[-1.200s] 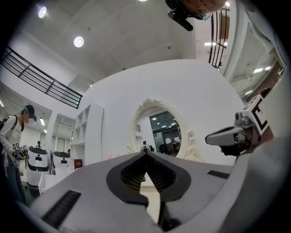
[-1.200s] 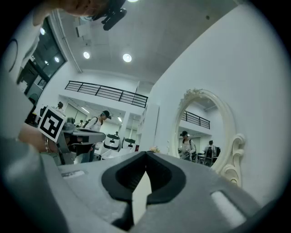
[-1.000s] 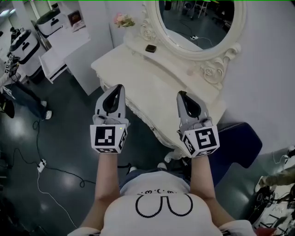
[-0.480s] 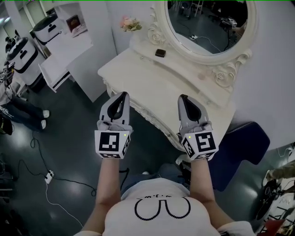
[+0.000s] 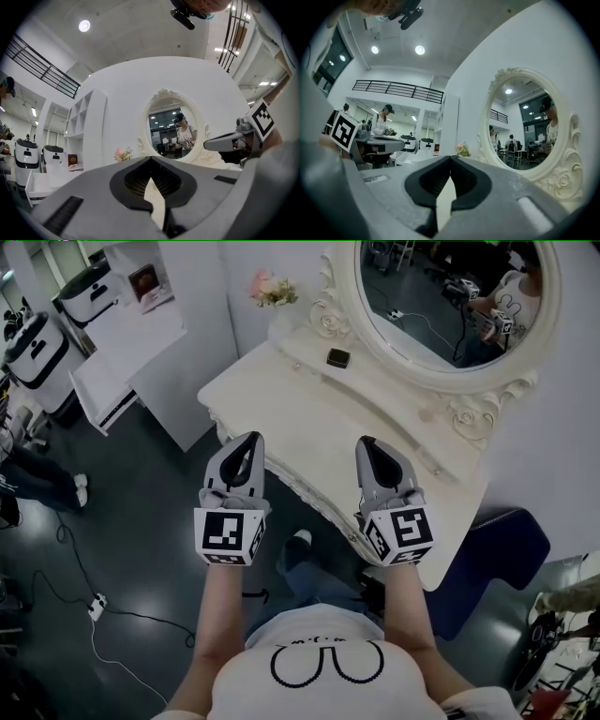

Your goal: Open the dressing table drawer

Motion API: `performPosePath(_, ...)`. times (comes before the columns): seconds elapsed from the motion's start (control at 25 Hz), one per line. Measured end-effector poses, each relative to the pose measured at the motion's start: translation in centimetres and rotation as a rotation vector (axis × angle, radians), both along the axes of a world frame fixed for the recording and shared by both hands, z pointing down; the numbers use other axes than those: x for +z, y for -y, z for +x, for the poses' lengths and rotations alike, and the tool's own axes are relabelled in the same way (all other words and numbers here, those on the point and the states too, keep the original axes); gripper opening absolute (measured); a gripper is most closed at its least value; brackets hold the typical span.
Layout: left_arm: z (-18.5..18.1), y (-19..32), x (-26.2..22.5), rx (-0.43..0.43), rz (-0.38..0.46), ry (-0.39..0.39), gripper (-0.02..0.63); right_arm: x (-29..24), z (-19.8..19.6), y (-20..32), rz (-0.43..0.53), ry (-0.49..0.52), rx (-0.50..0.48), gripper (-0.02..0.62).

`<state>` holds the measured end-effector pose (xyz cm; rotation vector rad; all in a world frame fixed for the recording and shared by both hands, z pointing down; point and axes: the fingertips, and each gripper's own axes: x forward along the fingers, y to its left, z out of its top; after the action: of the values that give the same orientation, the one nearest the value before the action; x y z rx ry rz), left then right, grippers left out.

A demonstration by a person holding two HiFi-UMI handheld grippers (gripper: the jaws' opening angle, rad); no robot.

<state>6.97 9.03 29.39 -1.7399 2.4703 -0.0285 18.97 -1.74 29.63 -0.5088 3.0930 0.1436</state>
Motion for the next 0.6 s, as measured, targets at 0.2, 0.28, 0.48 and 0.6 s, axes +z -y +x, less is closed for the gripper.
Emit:
performPosePath(0.2, -5.6, 4.1, 1.2, 0.008, -0.031, -0.01, -0.002, 1.7, -6.0, 3.8, 0.005, -0.041, -0.003, 0.0)
performPosePath(0.28, -8.0, 5.9, 1.7, 0.011, -0.049, -0.014, -0.002, 2.4, -8.3, 5.3, -0.006, -0.053, -0.004, 0.002)
performPosePath(0.48, -12.4, 10.3, 2.4, 0.015, -0.066, -0.003, -0.002, 4.2, -12.4, 9.1, -0.044, -0.082, 0.006, 0.002)
performPosePath(0.6, -14.4, 12.1, 3.1, 0.027, -0.087, -0.016, -0.002, 5.1, -14.3, 10.7, -0.058, -0.103, 0.015, 0.002)
